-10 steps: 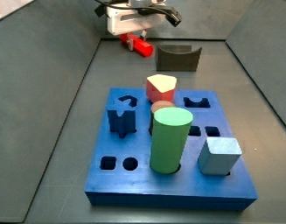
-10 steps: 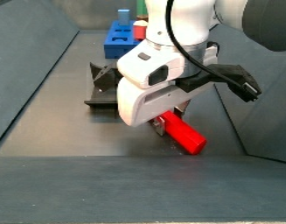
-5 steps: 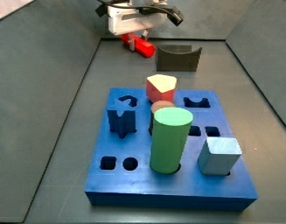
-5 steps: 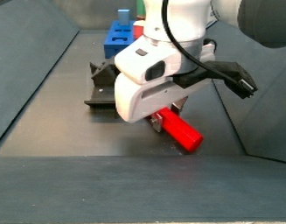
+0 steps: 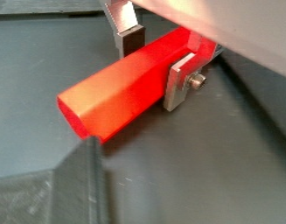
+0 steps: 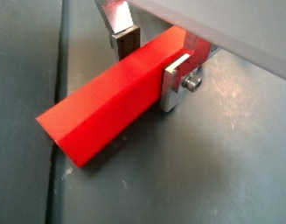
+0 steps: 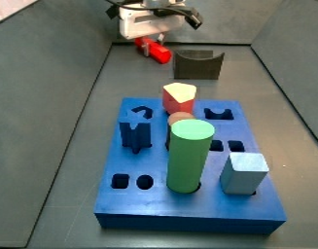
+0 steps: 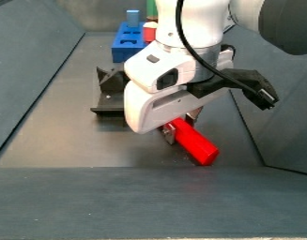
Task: Pick up the hexagon object. Move up. Place the hexagon object on the fixture. Regrasp the hexagon object. Move to above the board. Insert the hexagon object.
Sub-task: Move up, then place the hexagon object on the fixture.
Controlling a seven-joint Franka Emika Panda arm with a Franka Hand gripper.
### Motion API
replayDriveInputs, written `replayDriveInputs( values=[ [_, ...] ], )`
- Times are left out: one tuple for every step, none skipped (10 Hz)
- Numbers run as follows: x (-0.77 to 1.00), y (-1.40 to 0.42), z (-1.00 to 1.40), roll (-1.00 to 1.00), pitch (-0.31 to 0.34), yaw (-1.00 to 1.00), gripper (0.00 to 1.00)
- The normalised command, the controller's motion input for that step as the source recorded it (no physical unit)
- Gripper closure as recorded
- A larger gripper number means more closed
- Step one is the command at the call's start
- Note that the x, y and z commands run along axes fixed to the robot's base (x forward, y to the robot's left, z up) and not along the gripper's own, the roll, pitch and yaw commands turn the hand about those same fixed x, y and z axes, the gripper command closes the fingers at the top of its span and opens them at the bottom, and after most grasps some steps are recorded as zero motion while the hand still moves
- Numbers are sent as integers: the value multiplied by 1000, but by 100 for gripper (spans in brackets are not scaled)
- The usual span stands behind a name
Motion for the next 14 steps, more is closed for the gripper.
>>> replayDriveInputs(
  values=[
    [0, 0, 833, 0, 0, 0, 100],
    [-47, 28, 776, 11, -9, -15, 100],
    [-49, 16, 683, 18, -20, -21, 100],
    [-39, 9, 595, 19, -13, -21, 100],
    [-16, 7, 469, 19, 6, -19, 100],
    [-26, 9, 352, 17, 32, -20, 100],
    [-26, 7, 235, 20, 41, -20, 100],
    [0, 0, 1000, 0, 0, 0, 100],
    [6, 1, 1000, 3, 4, -1, 100],
    [-8, 0, 1000, 3, 26, -4, 100],
    [-12, 1, 1000, 10, 28, -8, 100],
    [-17, 1, 1000, 17, 32, -12, 100],
    [-22, 3, 1000, 26, 36, -16, 100],
    [-26, 3, 1000, 31, 40, -18, 100]
  ],
)
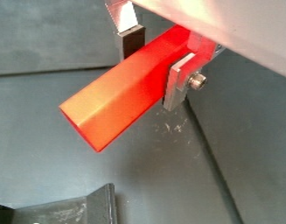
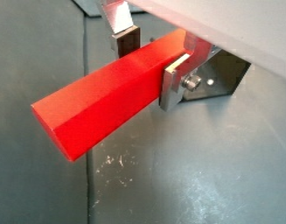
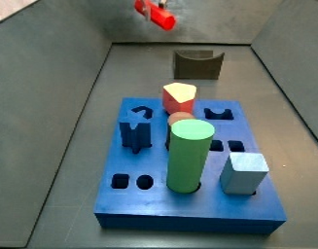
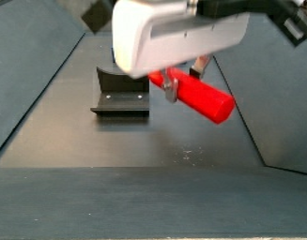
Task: Pick up the hexagon object. Move up. Place the hexagon object on the fixture. Regrasp the hexagon object. Move to above the board. Insert the hexagon object.
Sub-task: Place the hexagon object on the fixture.
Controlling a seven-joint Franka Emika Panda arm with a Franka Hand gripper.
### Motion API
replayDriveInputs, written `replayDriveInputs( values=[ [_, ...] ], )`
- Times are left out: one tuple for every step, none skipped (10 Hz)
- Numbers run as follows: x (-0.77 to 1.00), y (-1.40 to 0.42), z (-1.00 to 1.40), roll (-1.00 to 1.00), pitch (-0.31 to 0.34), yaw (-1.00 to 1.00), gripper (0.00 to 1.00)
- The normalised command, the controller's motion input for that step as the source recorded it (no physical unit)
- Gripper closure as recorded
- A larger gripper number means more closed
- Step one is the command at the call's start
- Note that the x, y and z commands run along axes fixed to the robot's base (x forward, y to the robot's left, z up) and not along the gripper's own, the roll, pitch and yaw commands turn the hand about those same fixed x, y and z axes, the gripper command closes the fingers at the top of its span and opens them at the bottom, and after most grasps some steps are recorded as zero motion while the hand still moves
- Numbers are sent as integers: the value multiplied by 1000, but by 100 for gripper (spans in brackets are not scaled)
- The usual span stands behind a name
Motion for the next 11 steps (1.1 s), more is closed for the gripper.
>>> replayDriveInputs(
  values=[
    [-28, 5, 1000, 37, 44, -17, 100],
    [-26, 6, 899, 40, 48, -16, 100],
    [-20, 7, 720, 44, 55, -13, 100],
    [-14, 7, 586, 44, 62, -10, 100],
    [-5, 8, 405, 46, 72, -7, 100],
    [-1, 9, 271, 46, 82, -3, 100],
    [612, -1000, 39, -52, -171, -1000, 100],
    [617, -1000, 8, -51, -170, -1000, 100],
    [634, -1000, 3, -57, -180, -1000, 100],
    [653, -1000, 1, -61, -183, -1000, 100],
    [693, -1000, -5, -66, -183, -1000, 100]
  ],
)
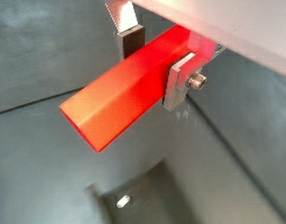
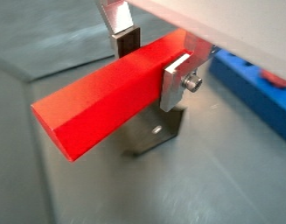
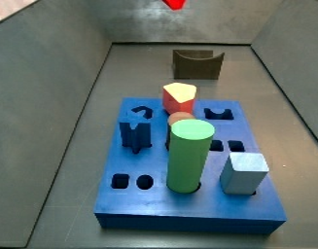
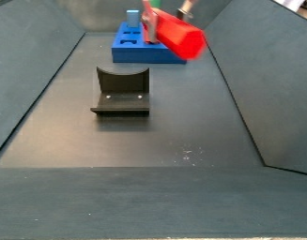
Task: Pick up the hexagon object. Move up. Place the hexagon object on the fixture. Regrasp the hexagon object. Move to above the board. Insert the hexagon object.
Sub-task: Place the hexagon object on the fixture.
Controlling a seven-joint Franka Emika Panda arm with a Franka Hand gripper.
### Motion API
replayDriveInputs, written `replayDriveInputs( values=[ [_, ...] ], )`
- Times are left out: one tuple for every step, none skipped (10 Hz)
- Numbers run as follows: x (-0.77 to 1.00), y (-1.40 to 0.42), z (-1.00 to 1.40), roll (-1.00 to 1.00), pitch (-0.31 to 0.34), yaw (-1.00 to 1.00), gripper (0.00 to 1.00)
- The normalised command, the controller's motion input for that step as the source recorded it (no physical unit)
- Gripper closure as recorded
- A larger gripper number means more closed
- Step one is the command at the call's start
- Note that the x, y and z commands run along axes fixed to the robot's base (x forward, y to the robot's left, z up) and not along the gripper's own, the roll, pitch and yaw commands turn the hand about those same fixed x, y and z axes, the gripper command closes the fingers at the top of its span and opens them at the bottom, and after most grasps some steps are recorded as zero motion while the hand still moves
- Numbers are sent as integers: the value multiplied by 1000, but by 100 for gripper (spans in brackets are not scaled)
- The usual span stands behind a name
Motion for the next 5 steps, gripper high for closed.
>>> replayDriveInputs(
  values=[
    [754, -1000, -11, -70, -181, -1000, 100],
    [819, -1000, -15, -70, -179, -987, 100],
    [961, -1000, -27, -43, -125, -659, 100],
    [1000, -882, -34, -19, -83, -441, 100],
    [897, -560, -30, 17, -42, -247, 100]
  ],
)
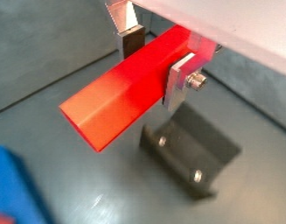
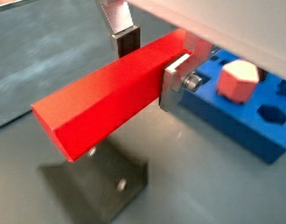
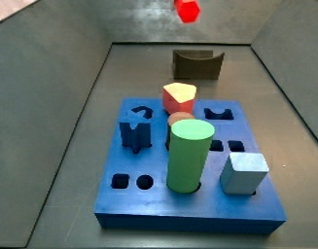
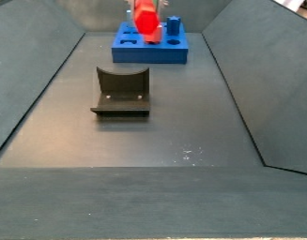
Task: Pick up the hexagon object. Move up. Place the hexagon object on the fixture. Regrasp the hexagon object. Move to above the board. Insert the hexagon object.
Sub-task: Place the hexagon object on the fixture.
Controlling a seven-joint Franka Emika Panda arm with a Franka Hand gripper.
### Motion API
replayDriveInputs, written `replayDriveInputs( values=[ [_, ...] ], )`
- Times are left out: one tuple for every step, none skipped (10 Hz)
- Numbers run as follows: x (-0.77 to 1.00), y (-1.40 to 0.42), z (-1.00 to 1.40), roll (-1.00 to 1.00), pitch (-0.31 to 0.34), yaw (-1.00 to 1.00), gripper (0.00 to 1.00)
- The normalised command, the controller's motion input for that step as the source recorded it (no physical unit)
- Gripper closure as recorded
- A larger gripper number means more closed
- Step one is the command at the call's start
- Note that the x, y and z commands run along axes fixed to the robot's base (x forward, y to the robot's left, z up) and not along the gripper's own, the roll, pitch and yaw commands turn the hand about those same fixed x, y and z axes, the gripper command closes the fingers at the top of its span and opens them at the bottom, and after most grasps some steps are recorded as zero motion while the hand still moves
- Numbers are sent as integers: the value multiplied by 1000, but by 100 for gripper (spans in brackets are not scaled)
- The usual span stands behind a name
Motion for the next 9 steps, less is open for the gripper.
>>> replayDriveInputs(
  values=[
    [814, -325, -28, 48, -21, -148, 100],
    [737, -152, -29, 70, -4, -78, 100],
    [640, -83, -26, 85, 11, -45, 100],
    [565, -45, -26, 94, 24, -26, 100],
    [470, -28, -19, 99, 39, -10, 100],
    [330, 1000, -38, -1000, 165, -3, 100],
    [262, 1000, -30, -1000, 172, -16, 100],
    [194, 887, -8, -1000, 182, -36, 100],
    [149, 796, 5, -1000, 188, -42, 100]
  ],
)
